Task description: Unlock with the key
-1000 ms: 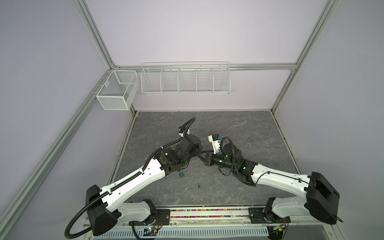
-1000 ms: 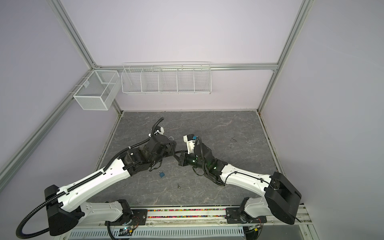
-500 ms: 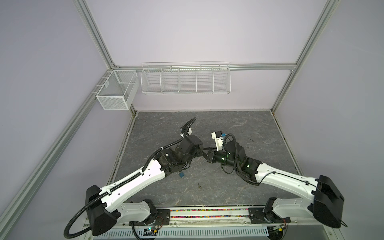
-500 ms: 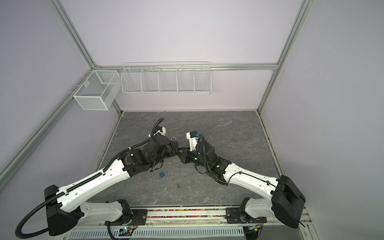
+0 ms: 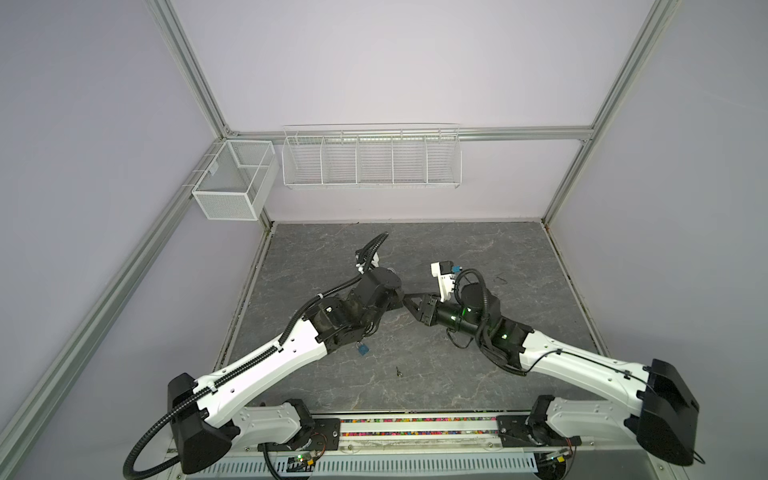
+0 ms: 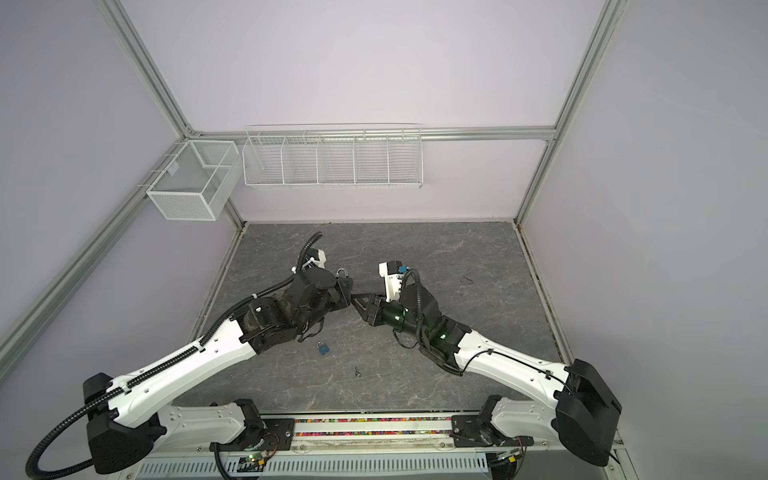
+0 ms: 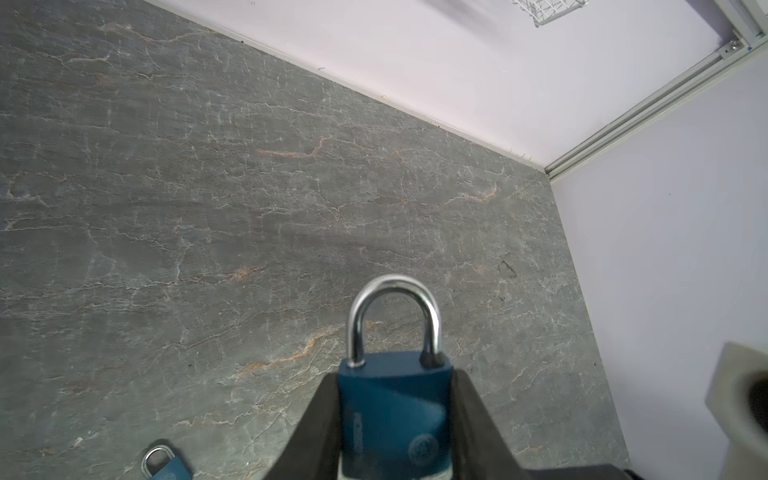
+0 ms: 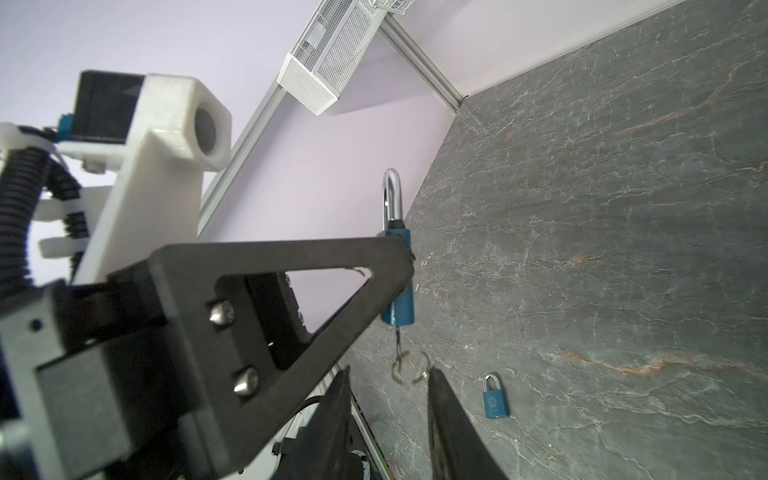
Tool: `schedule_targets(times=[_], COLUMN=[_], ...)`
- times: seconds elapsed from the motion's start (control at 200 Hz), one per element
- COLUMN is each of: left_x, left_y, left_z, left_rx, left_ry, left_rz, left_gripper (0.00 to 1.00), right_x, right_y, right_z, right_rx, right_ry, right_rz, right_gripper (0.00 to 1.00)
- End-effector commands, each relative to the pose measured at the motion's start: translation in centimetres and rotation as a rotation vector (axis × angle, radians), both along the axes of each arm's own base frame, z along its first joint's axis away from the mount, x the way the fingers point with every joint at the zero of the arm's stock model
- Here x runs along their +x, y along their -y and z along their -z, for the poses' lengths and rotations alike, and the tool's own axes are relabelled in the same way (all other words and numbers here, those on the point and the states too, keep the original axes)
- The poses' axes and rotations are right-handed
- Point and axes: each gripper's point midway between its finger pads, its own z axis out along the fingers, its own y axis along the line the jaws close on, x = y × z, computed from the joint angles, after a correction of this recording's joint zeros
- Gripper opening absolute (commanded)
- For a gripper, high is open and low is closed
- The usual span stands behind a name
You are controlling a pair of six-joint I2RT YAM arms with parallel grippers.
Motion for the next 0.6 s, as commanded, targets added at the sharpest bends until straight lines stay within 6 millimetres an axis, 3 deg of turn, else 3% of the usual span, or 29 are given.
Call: schedule_targets(times=[0.0, 0.29, 0.595], left_x=[0.4, 0.3, 0.3], left_y=[-0.9, -1.3, -1.2], left_z=[-2.6, -2.9, -2.5], left_rx=[-0.058, -0.077, -0.074], left_ry=[0.055, 0.062, 0.058], left_rz=[-0.047, -0.061, -0.056], left_gripper=[0.00, 0.00, 0.00], right_x=[0.2, -0.1, 0.7], right_y=[-0.7, -2.4, -2.3], right_z=[-1.7, -1.7, -1.2], right_rx=[0.094, 0.090, 0.037], right_ry=[-0.027, -0.003, 0.002], right_rz=[0.010, -0.011, 0.048], right_gripper=[0.32, 0.27, 0.23])
